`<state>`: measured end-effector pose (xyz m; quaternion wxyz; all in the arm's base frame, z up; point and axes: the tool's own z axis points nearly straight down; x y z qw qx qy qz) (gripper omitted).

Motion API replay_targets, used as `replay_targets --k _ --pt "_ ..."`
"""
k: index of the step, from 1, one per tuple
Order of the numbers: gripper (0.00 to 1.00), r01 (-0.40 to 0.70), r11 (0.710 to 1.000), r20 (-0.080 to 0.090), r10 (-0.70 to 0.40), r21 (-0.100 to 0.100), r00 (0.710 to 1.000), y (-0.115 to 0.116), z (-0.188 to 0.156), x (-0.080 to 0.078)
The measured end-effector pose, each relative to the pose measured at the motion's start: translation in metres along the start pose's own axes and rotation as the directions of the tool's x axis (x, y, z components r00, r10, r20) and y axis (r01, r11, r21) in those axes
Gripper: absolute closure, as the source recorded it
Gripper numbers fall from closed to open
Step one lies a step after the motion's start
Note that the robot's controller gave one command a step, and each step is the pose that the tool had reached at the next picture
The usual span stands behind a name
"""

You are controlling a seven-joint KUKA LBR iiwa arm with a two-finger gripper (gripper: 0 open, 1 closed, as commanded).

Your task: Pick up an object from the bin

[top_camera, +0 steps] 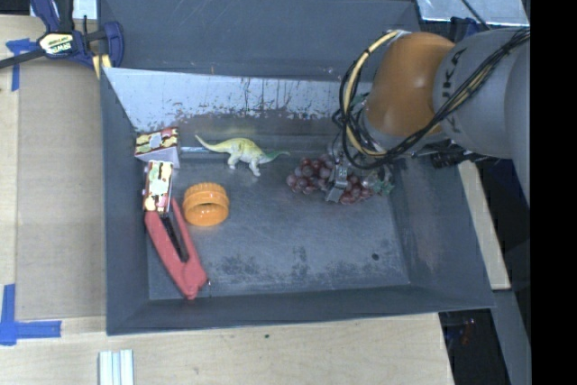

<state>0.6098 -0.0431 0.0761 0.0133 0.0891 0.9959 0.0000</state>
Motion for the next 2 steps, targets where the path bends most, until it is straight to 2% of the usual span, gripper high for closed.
replay_targets --k 1,2 --pt "1.0 0.001 1.0 0.002 -0.001 0.0 1.0 0.0 -0.003 0.0" --pt "1.0 0.001 1.0 -0.002 -0.001 0.0 1.0 -0.001 -0.021 0.001"
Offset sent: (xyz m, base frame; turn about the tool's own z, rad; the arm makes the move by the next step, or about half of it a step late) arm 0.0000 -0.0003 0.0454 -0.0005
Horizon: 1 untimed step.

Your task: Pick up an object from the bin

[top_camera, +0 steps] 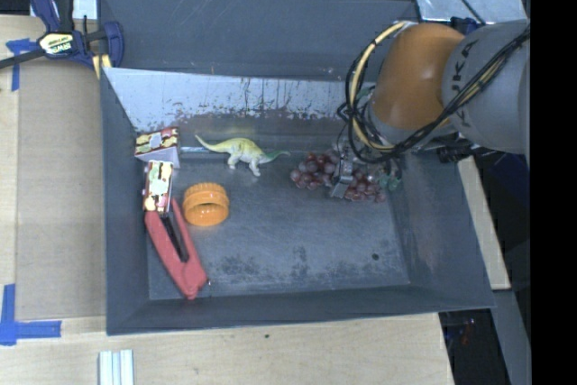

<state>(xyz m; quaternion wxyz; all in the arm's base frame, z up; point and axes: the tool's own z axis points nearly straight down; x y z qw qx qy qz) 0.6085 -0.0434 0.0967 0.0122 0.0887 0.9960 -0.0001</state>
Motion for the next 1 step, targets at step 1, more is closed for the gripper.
replay_targets --k 1 --pt "1.0 0.001 1.0 0.008 -0.001 -0.001 1.0 0.0001 -0.0198 -0.0026"
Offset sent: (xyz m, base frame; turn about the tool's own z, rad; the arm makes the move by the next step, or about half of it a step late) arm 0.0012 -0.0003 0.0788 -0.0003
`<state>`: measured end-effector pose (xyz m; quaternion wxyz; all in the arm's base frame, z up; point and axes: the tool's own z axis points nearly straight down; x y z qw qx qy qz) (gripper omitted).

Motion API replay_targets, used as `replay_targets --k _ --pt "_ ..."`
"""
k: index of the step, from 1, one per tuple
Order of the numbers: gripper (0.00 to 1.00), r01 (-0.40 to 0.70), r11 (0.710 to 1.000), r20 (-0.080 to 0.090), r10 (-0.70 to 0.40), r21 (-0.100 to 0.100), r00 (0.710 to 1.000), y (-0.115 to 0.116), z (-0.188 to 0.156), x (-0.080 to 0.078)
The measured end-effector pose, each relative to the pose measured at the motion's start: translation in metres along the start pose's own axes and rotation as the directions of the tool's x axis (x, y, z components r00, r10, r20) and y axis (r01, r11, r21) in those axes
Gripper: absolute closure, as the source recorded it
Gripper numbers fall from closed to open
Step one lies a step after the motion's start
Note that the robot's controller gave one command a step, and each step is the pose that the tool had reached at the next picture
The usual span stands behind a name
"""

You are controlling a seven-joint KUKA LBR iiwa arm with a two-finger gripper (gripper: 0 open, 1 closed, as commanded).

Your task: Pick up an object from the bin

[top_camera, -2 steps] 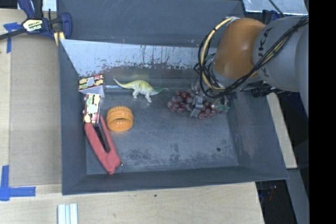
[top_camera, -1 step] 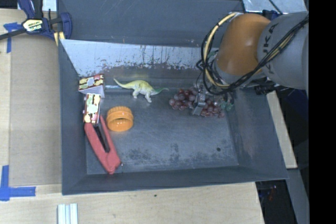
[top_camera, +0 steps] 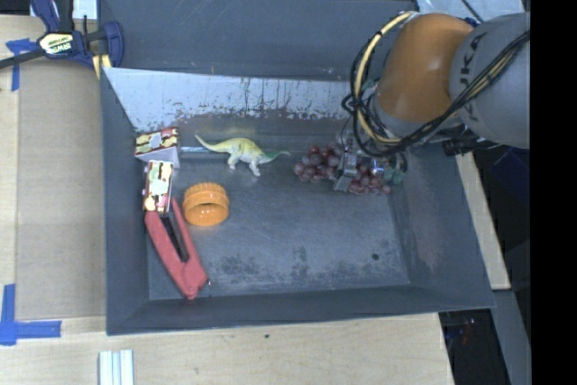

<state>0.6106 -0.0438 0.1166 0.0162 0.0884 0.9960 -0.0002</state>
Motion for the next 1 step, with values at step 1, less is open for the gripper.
replay_targets --k 1 --pt "1.0 0.0 1.0 -0.009 0.0 0.001 1.0 -0.0004 -0.0231 0.0018"
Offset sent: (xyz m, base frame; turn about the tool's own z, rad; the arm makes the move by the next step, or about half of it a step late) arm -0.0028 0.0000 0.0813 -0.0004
